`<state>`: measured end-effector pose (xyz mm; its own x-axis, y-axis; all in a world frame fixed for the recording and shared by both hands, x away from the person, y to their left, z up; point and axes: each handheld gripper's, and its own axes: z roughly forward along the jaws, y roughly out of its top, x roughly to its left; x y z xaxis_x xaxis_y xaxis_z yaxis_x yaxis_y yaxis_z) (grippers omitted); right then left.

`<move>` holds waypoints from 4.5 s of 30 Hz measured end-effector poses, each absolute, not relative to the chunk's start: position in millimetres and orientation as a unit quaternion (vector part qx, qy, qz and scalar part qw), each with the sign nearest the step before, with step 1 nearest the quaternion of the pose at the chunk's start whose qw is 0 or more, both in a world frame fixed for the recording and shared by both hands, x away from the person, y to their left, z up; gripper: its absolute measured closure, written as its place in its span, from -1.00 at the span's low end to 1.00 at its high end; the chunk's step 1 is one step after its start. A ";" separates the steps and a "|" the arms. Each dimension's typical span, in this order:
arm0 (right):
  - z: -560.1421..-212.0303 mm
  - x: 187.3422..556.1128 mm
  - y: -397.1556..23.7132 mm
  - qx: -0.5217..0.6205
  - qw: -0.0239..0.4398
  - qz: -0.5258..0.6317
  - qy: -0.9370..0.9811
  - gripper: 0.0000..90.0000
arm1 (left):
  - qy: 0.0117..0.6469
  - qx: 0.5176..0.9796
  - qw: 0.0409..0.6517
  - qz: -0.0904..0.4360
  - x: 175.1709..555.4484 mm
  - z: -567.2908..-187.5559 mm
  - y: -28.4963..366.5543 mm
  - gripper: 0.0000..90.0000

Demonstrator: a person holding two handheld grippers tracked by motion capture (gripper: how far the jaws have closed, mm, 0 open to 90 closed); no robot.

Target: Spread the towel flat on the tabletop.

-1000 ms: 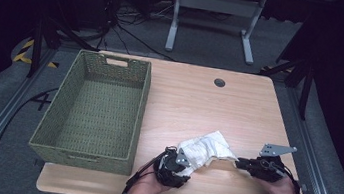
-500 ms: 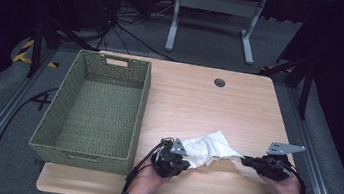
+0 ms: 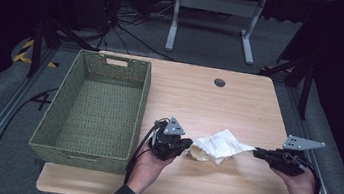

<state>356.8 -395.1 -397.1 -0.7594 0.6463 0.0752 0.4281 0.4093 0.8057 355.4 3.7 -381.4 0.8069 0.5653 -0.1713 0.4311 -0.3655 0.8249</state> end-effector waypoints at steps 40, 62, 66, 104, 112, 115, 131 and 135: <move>-432.8 440.5 -406.0 0.394 0.091 0.377 0.833 0.57 | 0.424 0.811 0.387 0.114 458.1 -432.9 -23.9 0.55; -407.7 389.7 -360.8 0.321 0.083 0.424 0.843 0.51 | 0.311 0.858 0.405 0.062 404.0 -428.2 -41.9 0.38; -413.5 388.1 -344.9 0.303 0.071 0.417 0.854 0.53 | 0.296 0.866 0.398 0.059 405.5 -437.0 -50.2 0.38; -413.2 391.6 -338.9 0.296 0.090 0.409 0.858 0.98 | 0.311 0.857 0.407 0.062 408.6 -413.2 -31.6 0.92; -402.9 391.1 -378.1 0.331 0.111 0.417 0.839 0.99 | 0.348 0.842 0.406 0.068 413.5 -406.4 -9.8 0.93; -402.3 392.6 -394.3 0.352 0.121 0.413 0.831 0.99 | 0.364 0.839 0.396 0.081 416.0 -405.6 -4.5 0.93; -408.7 394.5 -402.4 0.371 0.127 0.408 0.825 0.65 | 0.341 0.845 0.401 0.091 405.6 -402.7 -13.3 0.59; -403.0 380.9 -396.9 0.357 0.124 0.418 0.826 0.64 | 0.312 0.857 0.402 0.076 391.2 -401.7 -26.3 0.60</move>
